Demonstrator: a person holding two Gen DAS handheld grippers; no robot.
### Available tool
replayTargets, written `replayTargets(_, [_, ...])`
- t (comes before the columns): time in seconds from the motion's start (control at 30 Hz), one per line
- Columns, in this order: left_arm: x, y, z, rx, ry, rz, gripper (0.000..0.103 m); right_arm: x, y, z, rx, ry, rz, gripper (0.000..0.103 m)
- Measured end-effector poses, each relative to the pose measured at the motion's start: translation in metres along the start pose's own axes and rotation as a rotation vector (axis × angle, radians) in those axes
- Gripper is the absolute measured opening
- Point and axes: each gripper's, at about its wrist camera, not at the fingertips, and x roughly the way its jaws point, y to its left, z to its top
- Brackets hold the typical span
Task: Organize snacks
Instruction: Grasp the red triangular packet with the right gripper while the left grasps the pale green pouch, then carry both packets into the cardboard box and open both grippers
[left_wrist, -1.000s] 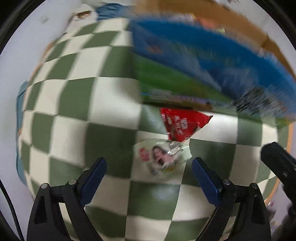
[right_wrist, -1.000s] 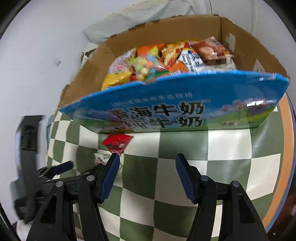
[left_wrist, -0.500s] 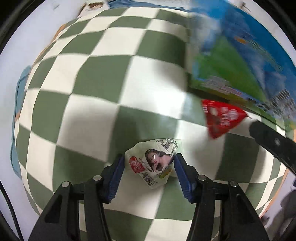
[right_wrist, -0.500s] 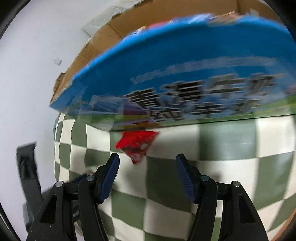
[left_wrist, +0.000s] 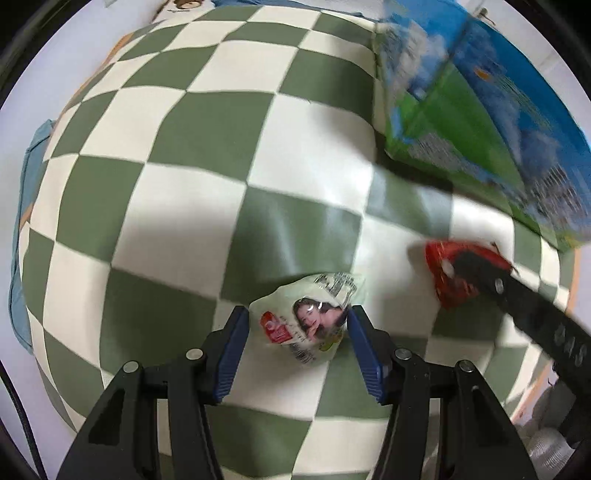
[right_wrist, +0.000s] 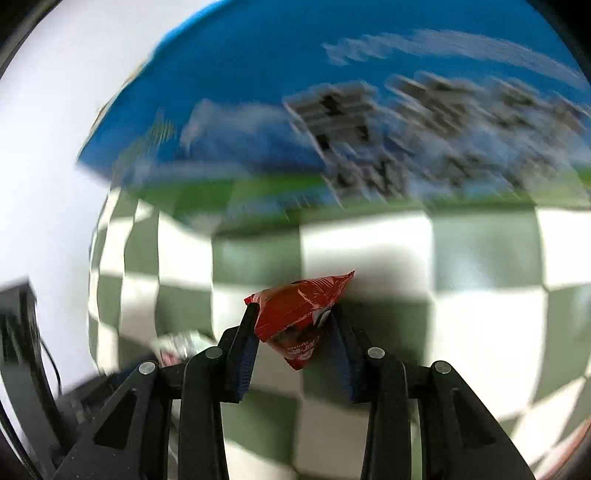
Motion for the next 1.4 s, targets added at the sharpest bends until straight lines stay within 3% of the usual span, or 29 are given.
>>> replayTargets(0.1, [0.001, -0.001, -0.021, 0.035, 0.038, -0.016, 0.045, -0.012, -0.012, -0.027, -0.015, 0.044, -0.017, 0.039])
replayTargets(0.23, [0.016, 0.003, -0.038, 0.019, 0.112, -0.056, 0.045, -0.017, -0.030, -0.060, 0.019, 0.087, -0.029, 0.039])
replayTargets(0.37, [0.005, 0.007, -0.035, 0.002, 0.096, -0.093, 0.046, -0.015, -0.045, -0.076, 0.065, 0.070, -0.017, 0.039])
replayTargets(0.53, [-0.012, -0.014, -0.013, 0.114, 0.030, -0.002, 0.078, -0.014, -0.043, -0.075, 0.062, 0.056, -0.018, 0.039])
replayTargets(0.73, [0.039, -0.026, 0.007, 0.193, 0.153, 0.005, 0.077, -0.011, -0.049, -0.060, 0.090, 0.059, -0.006, 0.041])
replayTargets(0.8, [0.047, -0.029, 0.005, 0.216, 0.140, 0.037, 0.074, -0.009, -0.052, -0.059, 0.099, 0.062, -0.003, 0.042])
replayTargets(0.9, [0.042, -0.037, -0.007, 0.265, 0.107, 0.079, 0.056, -0.010, -0.057, -0.056, 0.109, 0.066, -0.003, 0.043])
replayTargets(1.1, [0.043, -0.045, -0.016, 0.244, 0.095, 0.082, 0.054, -0.007, -0.046, -0.054, 0.062, 0.058, -0.036, 0.041])
replayTargets(1.23, [0.026, -0.046, -0.017, 0.195, 0.089, 0.028, 0.054, -0.015, -0.033, -0.052, 0.001, 0.028, -0.052, 0.039])
replayTargets(1.4, [-0.003, -0.074, -0.031, 0.192, 0.069, -0.034, 0.054, -0.043, -0.035, -0.050, -0.008, -0.020, -0.020, 0.039])
